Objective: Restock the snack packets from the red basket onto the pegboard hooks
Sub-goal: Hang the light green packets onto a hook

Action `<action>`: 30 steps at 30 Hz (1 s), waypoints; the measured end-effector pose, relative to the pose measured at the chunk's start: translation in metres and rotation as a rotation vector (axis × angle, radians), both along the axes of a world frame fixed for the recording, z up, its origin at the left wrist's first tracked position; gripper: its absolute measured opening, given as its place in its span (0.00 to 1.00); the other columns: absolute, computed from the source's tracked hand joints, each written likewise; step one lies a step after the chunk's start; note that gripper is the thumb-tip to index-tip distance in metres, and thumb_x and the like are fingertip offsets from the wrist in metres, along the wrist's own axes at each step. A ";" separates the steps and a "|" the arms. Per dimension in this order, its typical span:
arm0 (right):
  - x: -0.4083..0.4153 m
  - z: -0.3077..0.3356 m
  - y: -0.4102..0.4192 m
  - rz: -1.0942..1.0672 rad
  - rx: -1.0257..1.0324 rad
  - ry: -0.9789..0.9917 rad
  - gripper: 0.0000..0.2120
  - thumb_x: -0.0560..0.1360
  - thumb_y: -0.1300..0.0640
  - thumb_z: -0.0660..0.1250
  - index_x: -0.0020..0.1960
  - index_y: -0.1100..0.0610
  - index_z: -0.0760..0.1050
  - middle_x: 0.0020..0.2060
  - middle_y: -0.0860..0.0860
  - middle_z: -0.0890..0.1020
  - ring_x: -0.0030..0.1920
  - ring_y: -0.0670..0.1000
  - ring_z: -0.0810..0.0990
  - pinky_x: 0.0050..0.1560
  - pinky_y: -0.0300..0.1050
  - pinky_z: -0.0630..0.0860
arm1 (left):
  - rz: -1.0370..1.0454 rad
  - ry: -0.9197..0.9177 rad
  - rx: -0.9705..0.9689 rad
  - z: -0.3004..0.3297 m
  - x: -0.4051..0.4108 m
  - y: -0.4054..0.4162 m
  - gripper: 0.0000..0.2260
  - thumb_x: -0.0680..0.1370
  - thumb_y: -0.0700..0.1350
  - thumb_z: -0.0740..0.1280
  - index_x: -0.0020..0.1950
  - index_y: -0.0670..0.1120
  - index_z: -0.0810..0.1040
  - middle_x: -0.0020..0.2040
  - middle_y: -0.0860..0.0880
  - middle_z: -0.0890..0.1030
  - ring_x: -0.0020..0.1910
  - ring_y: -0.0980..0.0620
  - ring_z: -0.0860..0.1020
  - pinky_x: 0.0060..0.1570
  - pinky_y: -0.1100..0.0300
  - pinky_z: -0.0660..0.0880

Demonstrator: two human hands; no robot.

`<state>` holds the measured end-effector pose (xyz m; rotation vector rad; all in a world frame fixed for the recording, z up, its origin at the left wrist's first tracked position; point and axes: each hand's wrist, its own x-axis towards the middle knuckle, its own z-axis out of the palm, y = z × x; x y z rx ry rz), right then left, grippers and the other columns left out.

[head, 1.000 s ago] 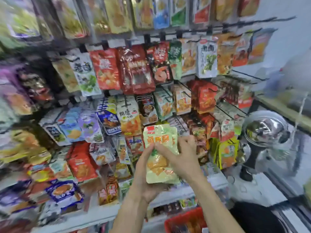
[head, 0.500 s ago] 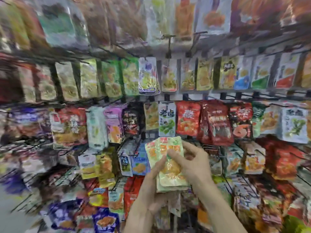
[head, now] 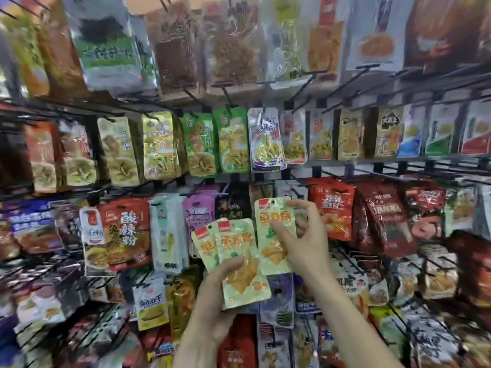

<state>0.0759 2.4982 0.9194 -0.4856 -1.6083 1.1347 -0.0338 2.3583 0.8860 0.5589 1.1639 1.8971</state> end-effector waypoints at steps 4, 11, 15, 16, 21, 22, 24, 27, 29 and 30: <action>-0.022 0.010 0.010 -0.051 0.063 -0.056 0.15 0.77 0.53 0.75 0.61 0.41 0.76 0.65 0.40 0.79 0.70 0.46 0.74 0.60 0.34 0.68 | 0.025 0.001 -0.014 0.001 -0.024 -0.013 0.12 0.67 0.49 0.76 0.46 0.45 0.90 0.53 0.37 0.87 0.46 0.36 0.86 0.45 0.46 0.81; -0.031 0.007 0.012 -0.099 0.077 -0.073 0.19 0.77 0.53 0.76 0.66 0.46 0.78 0.61 0.36 0.79 0.66 0.41 0.73 0.65 0.39 0.68 | -0.023 0.028 -0.001 0.006 -0.033 -0.009 0.12 0.68 0.49 0.76 0.47 0.44 0.90 0.50 0.40 0.88 0.43 0.40 0.87 0.38 0.49 0.84; -0.037 0.008 0.013 -0.169 0.118 -0.109 0.20 0.77 0.53 0.76 0.68 0.47 0.79 0.64 0.39 0.80 0.66 0.39 0.74 0.68 0.39 0.69 | -0.031 0.024 0.010 0.008 -0.033 -0.002 0.10 0.70 0.48 0.75 0.47 0.44 0.90 0.49 0.40 0.87 0.40 0.42 0.86 0.42 0.49 0.80; -0.039 0.008 0.014 -0.182 0.114 -0.120 0.20 0.77 0.53 0.76 0.68 0.47 0.79 0.64 0.39 0.81 0.67 0.40 0.74 0.69 0.41 0.70 | -0.025 0.023 0.007 0.008 -0.033 -0.001 0.10 0.69 0.48 0.76 0.47 0.44 0.90 0.50 0.40 0.87 0.40 0.42 0.85 0.44 0.49 0.78; -0.059 0.010 0.026 -0.297 0.144 -0.196 0.20 0.77 0.54 0.76 0.68 0.50 0.80 0.63 0.43 0.83 0.67 0.46 0.77 0.70 0.46 0.71 | 0.012 0.020 -0.024 0.009 -0.037 0.003 0.18 0.66 0.48 0.79 0.52 0.42 0.89 0.53 0.39 0.87 0.42 0.41 0.85 0.44 0.50 0.75; -0.067 0.013 0.032 -0.325 0.158 -0.227 0.20 0.77 0.55 0.75 0.68 0.51 0.80 0.63 0.45 0.83 0.67 0.48 0.78 0.69 0.46 0.71 | 0.030 0.016 -0.029 0.009 -0.039 0.004 0.21 0.66 0.48 0.79 0.56 0.42 0.88 0.54 0.39 0.87 0.44 0.42 0.86 0.43 0.50 0.78; -0.086 0.020 0.047 -0.338 0.173 -0.349 0.22 0.78 0.55 0.73 0.72 0.53 0.77 0.64 0.51 0.83 0.66 0.54 0.79 0.64 0.46 0.72 | 0.042 -0.001 -0.019 0.009 -0.042 0.004 0.26 0.66 0.46 0.79 0.63 0.40 0.85 0.56 0.40 0.87 0.46 0.43 0.87 0.38 0.52 0.82; -0.101 0.021 0.057 -0.330 0.189 -0.599 0.27 0.79 0.58 0.71 0.76 0.53 0.72 0.61 0.57 0.83 0.61 0.61 0.81 0.56 0.51 0.77 | 0.023 0.000 -0.007 0.007 -0.045 0.004 0.29 0.67 0.42 0.82 0.67 0.40 0.82 0.59 0.40 0.86 0.50 0.42 0.87 0.38 0.54 0.83; -0.093 0.016 0.048 -0.378 0.217 -0.614 0.20 0.80 0.57 0.69 0.71 0.55 0.77 0.58 0.57 0.85 0.58 0.61 0.82 0.52 0.50 0.78 | 0.013 -0.001 0.003 0.004 -0.047 0.005 0.31 0.66 0.44 0.81 0.68 0.40 0.82 0.60 0.39 0.86 0.52 0.41 0.87 0.39 0.53 0.83; -0.084 0.014 0.038 -0.406 0.235 -0.571 0.16 0.80 0.56 0.68 0.67 0.55 0.80 0.57 0.55 0.85 0.57 0.59 0.83 0.50 0.48 0.77 | 0.009 0.001 0.002 0.003 -0.046 0.005 0.31 0.65 0.44 0.81 0.68 0.40 0.82 0.60 0.39 0.86 0.53 0.40 0.87 0.40 0.52 0.84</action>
